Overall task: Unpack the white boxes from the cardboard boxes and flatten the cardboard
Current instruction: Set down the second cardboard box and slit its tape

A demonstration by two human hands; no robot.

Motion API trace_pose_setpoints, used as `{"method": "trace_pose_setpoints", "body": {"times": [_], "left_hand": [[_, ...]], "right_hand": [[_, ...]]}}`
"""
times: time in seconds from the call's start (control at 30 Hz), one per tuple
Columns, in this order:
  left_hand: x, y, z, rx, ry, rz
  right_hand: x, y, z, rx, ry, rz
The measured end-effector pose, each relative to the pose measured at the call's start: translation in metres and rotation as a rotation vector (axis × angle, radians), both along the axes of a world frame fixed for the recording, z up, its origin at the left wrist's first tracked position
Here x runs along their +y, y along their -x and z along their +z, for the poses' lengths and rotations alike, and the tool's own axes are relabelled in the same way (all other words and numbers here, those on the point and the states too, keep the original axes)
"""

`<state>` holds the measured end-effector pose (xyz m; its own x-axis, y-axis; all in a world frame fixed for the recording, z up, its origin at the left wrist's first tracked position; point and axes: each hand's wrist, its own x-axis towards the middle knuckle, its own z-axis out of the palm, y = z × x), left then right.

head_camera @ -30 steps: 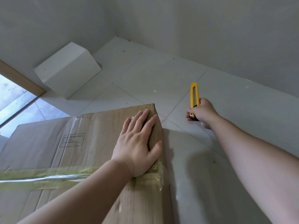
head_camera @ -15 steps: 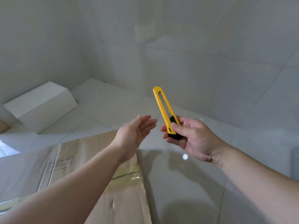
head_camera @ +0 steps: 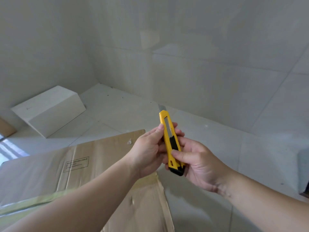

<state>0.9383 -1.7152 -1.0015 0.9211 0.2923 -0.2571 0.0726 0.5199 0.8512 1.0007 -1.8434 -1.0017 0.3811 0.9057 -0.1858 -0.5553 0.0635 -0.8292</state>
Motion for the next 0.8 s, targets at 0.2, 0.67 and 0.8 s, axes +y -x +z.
{"method": "trace_pose_setpoints", "body": {"times": [0.2,0.67,0.8], "left_hand": [[0.0,0.008,0.001,-0.062,0.008,-0.013],[0.017,0.011,-0.011,0.158,-0.879,-0.2],[0.033,0.047,-0.05,0.033,-1.879,-0.672]], "right_hand": [[0.013,0.005,-0.009,-0.108,0.048,-0.123],[0.009,-0.015,-0.009,-0.195,0.178,-0.182],[0.006,-0.032,-0.038,-0.462,0.463,-0.141]]}}
